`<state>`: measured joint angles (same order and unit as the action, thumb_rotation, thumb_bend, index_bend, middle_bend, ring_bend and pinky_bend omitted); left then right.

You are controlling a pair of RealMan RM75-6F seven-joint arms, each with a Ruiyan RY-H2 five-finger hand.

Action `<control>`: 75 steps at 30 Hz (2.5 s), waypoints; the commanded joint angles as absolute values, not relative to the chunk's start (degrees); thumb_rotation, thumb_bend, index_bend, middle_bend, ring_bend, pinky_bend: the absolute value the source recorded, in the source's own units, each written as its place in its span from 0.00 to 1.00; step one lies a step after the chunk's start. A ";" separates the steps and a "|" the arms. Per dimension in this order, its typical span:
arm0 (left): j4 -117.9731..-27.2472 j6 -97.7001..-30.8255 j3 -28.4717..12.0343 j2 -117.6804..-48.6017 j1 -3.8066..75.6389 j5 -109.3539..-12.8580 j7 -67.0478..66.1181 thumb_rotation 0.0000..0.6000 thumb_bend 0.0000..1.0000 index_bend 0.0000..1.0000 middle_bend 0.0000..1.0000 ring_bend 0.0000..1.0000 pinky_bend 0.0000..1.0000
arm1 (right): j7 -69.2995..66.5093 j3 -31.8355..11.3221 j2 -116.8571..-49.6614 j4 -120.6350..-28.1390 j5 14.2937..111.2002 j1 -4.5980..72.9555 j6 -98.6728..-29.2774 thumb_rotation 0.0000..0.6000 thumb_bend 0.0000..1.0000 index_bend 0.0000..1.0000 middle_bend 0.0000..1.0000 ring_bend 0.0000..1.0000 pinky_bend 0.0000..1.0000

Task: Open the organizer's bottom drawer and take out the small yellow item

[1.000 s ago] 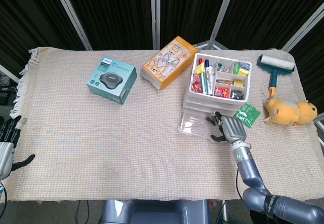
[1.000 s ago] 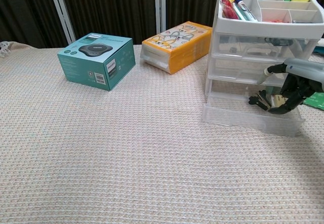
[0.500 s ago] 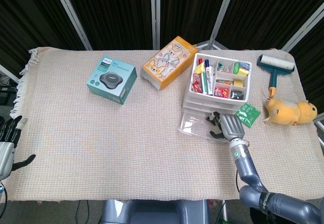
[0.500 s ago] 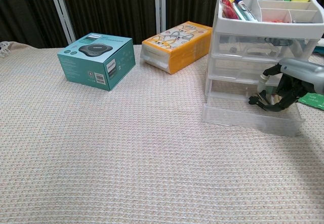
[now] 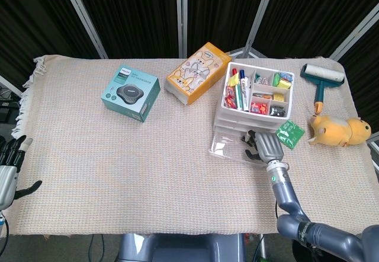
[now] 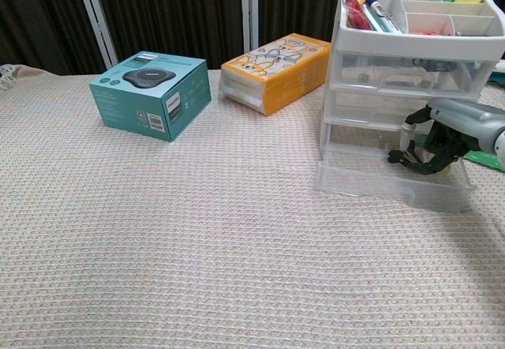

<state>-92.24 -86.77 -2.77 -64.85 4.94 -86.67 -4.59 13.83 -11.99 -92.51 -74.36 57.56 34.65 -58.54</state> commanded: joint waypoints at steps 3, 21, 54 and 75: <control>-92.20 -86.69 -2.76 -64.87 4.98 -86.64 -4.58 1.00 0.16 0.00 0.00 0.00 0.00 | 11.51 -10.88 -93.57 -70.75 62.22 34.80 -59.28 1.00 0.24 0.49 1.00 1.00 0.63; -92.54 -86.05 -2.38 -64.52 5.12 -86.74 -4.26 1.00 0.16 0.00 0.00 0.00 0.00 | 3.45 -4.58 -96.17 -56.76 80.11 32.66 -68.57 1.00 0.26 0.44 1.00 1.00 0.63; -93.75 -86.02 -1.58 -64.20 5.13 -88.00 -5.58 1.00 0.16 0.00 0.00 0.00 0.00 | 27.45 -4.26 -74.84 -93.56 57.42 31.14 -55.19 1.00 0.74 0.02 0.99 1.00 0.63; -93.68 -85.61 -1.39 -64.07 5.24 -87.92 -5.31 1.00 0.16 0.00 0.00 0.00 0.00 | 35.06 -5.06 -75.10 -92.46 40.66 38.05 -52.30 1.00 0.75 0.01 0.99 1.00 0.63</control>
<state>-93.68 -85.62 -1.40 -64.07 5.23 -87.91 -5.31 34.83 -5.13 -75.11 -92.59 41.04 37.75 -52.23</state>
